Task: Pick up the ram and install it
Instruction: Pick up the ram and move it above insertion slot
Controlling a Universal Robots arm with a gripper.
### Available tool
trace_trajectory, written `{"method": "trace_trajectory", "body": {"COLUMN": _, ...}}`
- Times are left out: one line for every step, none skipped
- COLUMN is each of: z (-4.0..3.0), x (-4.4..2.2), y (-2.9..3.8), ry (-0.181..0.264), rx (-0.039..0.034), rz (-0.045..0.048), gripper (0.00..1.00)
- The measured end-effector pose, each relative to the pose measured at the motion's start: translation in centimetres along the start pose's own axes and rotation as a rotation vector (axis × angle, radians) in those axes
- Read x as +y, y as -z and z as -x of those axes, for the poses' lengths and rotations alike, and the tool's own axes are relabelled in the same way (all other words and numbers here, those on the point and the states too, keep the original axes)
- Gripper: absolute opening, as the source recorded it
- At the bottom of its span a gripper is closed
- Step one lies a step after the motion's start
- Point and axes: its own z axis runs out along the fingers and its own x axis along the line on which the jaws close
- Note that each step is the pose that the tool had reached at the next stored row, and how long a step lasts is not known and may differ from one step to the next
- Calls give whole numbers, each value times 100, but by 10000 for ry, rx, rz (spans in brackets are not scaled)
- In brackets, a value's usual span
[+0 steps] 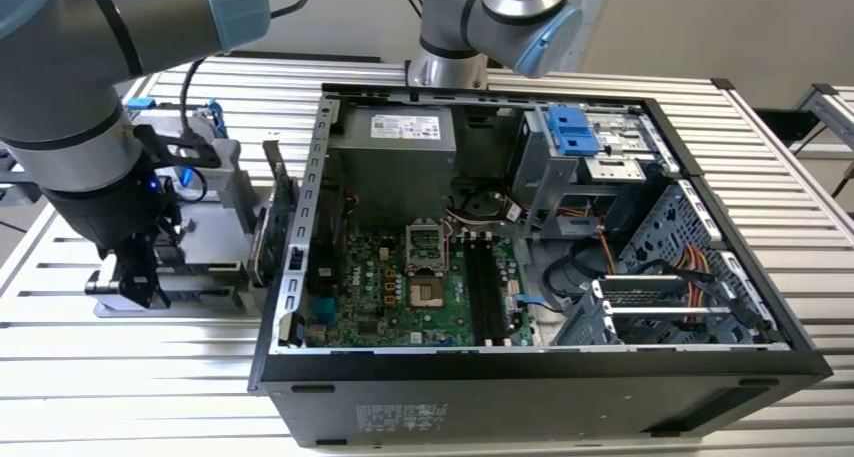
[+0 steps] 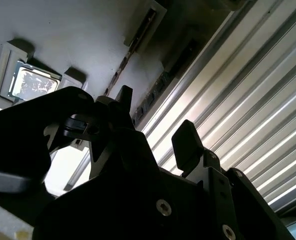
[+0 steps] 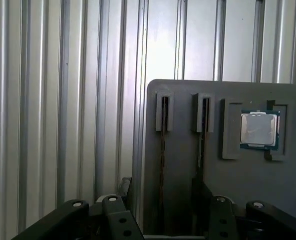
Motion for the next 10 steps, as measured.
{"method": "trace_trajectory", "body": {"z": 0, "x": 0, "y": -9, "ry": 0, "rx": 0, "rz": 0, "gripper": 100}}
{"method": "trace_trajectory", "body": {"z": 0, "x": 0, "y": -18, "ry": 0, "rx": 0, "rz": 0, "gripper": 100}}
{"method": "trace_trajectory", "body": {"z": 0, "x": -1, "y": -28, "ry": 0, "rx": 0, "rz": 0, "gripper": 100}}
{"method": "trace_trajectory", "body": {"z": 2, "x": -1, "y": -39, "ry": -1, "rx": 0, "rz": 0, "gripper": 100}}
{"method": "trace_trajectory", "body": {"z": 5, "x": -1, "y": -49, "ry": 0, "rx": 0, "rz": 0, "gripper": 100}}
{"method": "trace_trajectory", "body": {"z": 10, "x": -2, "y": -58, "ry": 0, "rx": -1, "rz": -1, "gripper": 100}}
{"method": "trace_trajectory", "body": {"z": 15, "x": -2, "y": -67, "ry": -1, "rx": 0, "rz": 0, "gripper": 100}}
{"method": "trace_trajectory", "body": {"z": 22, "x": -3, "y": -75, "ry": 0, "rx": 1, "rz": 1, "gripper": 100}}
{"method": "trace_trajectory", "body": {"z": 28, "x": -3, "y": -85, "ry": 0, "rx": 1, "rz": 1, "gripper": 100}}
{"method": "trace_trajectory", "body": {"z": 32, "x": -4, "y": -95, "ry": -1, "rx": -1, "rz": 0, "gripper": 100}}
